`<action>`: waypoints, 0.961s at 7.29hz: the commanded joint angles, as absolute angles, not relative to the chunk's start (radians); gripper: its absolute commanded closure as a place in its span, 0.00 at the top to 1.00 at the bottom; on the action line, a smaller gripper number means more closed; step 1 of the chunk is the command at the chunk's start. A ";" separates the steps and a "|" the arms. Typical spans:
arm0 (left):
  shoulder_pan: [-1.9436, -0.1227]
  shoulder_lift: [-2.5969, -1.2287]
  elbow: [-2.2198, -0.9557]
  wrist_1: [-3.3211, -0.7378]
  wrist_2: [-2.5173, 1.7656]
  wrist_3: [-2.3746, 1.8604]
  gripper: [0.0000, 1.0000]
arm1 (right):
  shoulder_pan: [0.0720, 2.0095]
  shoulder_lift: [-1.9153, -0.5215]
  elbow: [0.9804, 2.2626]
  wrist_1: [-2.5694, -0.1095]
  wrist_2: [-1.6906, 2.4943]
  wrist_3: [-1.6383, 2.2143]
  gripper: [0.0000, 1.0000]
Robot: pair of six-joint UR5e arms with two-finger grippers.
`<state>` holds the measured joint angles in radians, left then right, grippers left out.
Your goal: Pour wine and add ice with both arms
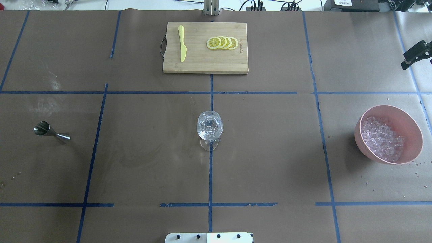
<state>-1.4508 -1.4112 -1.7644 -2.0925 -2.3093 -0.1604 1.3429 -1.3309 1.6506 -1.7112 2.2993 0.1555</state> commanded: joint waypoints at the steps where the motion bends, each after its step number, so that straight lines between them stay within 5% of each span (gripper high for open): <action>1: -1.422 -1.420 -1.764 -1.984 -2.255 -0.111 1.00 | 1.393 -1.339 1.571 -1.710 2.306 0.002 1.00; 4: -1.544 -1.514 -1.755 -1.659 -2.301 0.088 1.00 | 1.440 -1.348 1.568 -1.706 2.306 -0.029 1.00; 7: -1.568 -1.499 -1.770 -1.621 -2.390 0.104 1.00 | 1.442 -1.385 1.586 -1.659 2.303 -0.015 1.00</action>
